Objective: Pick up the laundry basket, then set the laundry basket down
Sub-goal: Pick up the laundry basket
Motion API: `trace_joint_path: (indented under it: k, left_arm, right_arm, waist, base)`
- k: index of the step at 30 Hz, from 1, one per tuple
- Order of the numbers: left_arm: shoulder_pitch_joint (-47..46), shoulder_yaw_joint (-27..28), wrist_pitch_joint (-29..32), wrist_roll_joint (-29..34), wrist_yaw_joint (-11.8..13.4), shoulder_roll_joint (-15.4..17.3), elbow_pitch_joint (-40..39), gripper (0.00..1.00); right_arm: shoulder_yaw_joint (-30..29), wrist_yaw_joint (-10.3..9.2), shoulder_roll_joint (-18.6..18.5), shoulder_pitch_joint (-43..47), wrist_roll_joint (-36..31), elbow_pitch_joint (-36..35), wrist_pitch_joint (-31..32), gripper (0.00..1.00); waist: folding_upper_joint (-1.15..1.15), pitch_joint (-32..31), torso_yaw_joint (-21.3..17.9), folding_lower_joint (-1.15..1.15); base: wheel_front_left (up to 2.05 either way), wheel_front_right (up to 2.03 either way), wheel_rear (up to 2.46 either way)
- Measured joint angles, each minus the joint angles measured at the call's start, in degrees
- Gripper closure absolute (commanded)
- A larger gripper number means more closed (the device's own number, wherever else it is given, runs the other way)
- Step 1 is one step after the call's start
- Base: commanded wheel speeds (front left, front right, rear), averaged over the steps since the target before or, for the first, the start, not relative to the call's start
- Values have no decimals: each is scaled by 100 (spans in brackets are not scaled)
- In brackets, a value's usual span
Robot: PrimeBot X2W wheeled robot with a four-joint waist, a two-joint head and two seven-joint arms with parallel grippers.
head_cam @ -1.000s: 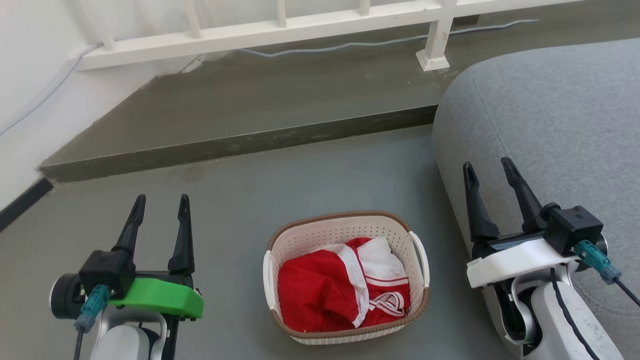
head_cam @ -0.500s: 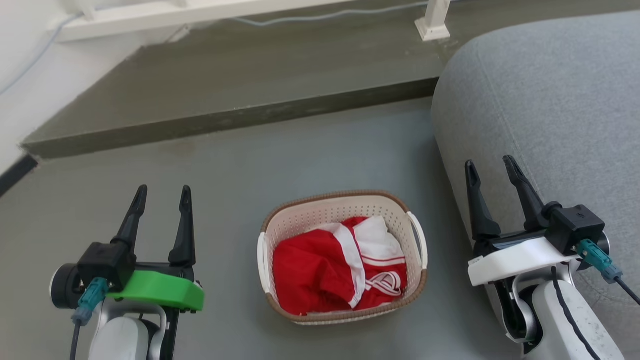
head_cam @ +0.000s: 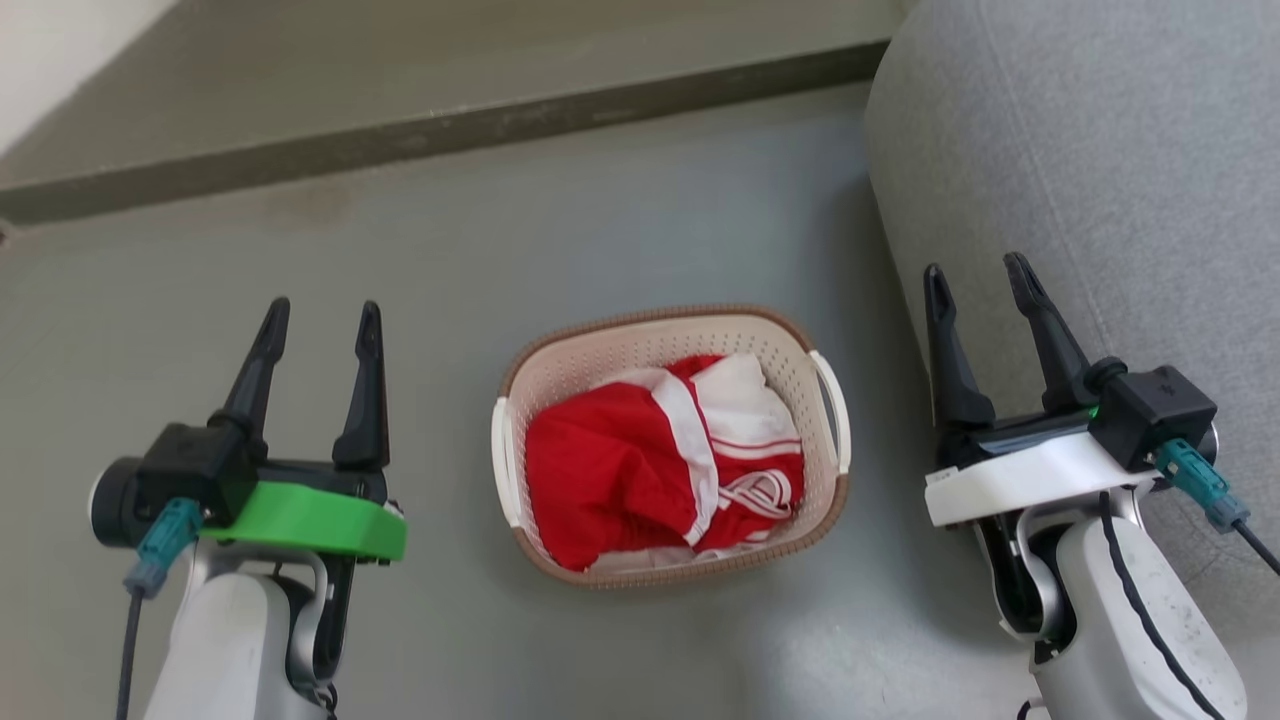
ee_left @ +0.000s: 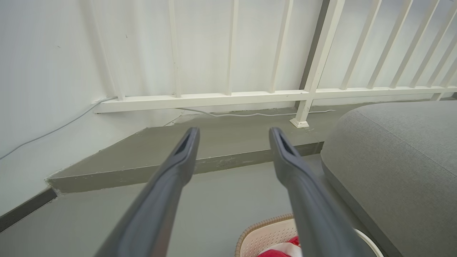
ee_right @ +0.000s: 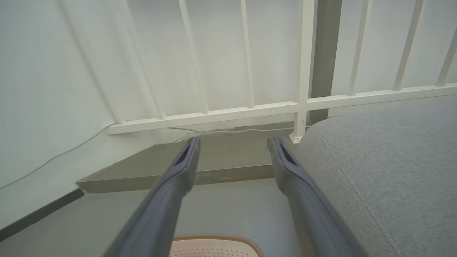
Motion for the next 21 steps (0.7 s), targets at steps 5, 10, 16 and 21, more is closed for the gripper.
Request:
trace_joint_path:
  k: [5, 10, 16, 21]
  left_arm:
    - [-217, 19, 0, -58, -41, 1, 2, 0]
    - [-383, 20, 0, -91, -66, 11, 63, 0]
    - [-622, -16, 0, -198, -118, 16, 124, 0]
    - [-791, -30, 2, -249, -133, 19, 243, 0]
  right_arm:
    - [-2, -44, 23, -141, 0, -12, 0, 0]
    - [-31, -74, 33, -249, 0, -32, 0, 0]
    - [-81, -102, 43, -352, 8, -25, 0, 0]
    - [-80, -103, 47, -478, 19, 58, 0, 0]
  waist:
    - [0, 336, -41, 0]
    - [0, 659, -87, 0]
    - [0, 1054, -130, 0]
    - [0, 1390, -145, 0]
  base:
    - [0, 0, 0]
    - [0, 0, 0]
    - [0, 0, 0]
    - [0, 0, 0]
